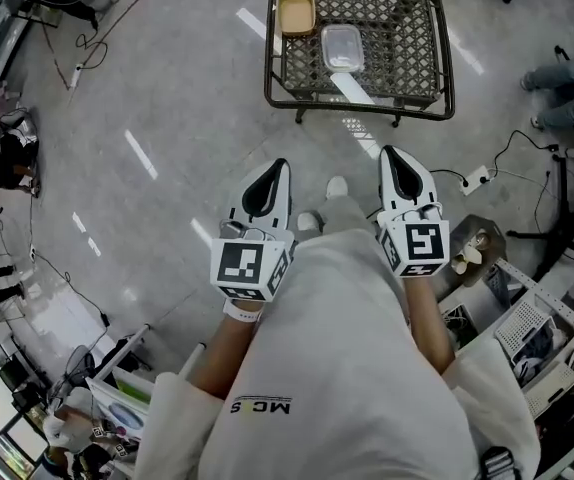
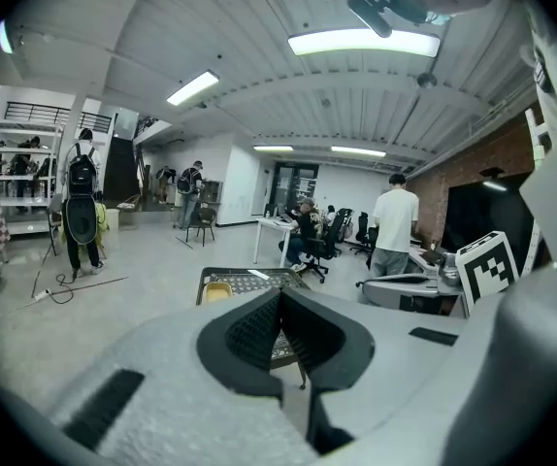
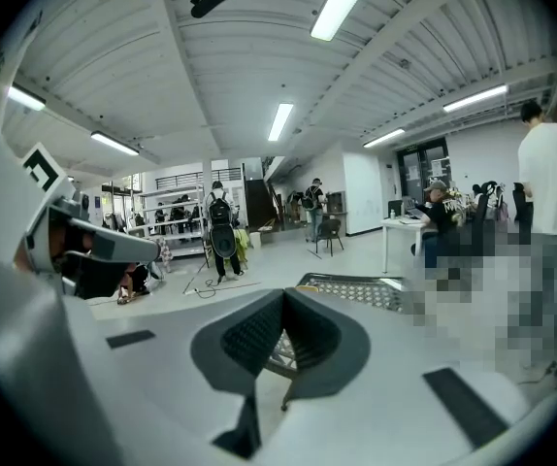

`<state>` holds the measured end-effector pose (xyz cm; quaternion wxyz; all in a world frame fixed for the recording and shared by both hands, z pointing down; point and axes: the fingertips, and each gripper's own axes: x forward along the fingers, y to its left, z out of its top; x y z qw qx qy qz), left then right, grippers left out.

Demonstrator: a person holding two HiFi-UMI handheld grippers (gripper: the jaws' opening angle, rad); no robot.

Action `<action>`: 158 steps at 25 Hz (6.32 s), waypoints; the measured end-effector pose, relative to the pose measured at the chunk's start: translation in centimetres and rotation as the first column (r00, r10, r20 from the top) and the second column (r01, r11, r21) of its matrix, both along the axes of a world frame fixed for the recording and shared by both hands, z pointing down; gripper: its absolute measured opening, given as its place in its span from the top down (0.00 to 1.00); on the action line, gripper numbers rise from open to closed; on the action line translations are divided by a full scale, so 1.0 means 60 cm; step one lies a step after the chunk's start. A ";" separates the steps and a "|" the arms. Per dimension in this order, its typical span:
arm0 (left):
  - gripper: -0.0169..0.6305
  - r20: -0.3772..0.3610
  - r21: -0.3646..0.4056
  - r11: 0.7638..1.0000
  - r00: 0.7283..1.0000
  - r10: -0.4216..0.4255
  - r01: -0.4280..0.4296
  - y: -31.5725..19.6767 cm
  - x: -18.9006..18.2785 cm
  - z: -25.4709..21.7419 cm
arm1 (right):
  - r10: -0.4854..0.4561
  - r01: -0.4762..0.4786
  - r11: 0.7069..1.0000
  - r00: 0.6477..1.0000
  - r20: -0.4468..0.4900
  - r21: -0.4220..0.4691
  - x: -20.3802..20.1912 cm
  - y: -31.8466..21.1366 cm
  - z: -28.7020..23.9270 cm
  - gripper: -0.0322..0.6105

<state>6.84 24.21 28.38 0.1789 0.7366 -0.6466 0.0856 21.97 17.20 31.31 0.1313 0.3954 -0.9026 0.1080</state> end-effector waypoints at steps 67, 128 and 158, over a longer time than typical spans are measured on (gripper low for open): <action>0.94 -0.108 -0.216 0.889 0.915 0.389 -0.404 -0.481 -0.223 0.189 | 0.162 -0.199 0.952 0.972 -0.170 -0.234 -0.279 -0.448 0.262 0.84; 0.94 -0.143 -0.316 0.884 0.938 0.315 -0.345 -0.499 -0.263 0.368 | 0.125 -0.325 0.866 0.876 -0.465 -0.380 -0.295 -0.475 0.609 0.84; 0.94 -0.101 -0.233 0.901 0.931 0.351 -0.365 -0.496 -0.260 0.262 | 0.210 -0.296 0.914 0.930 -0.302 -0.276 -0.273 -0.454 0.370 0.86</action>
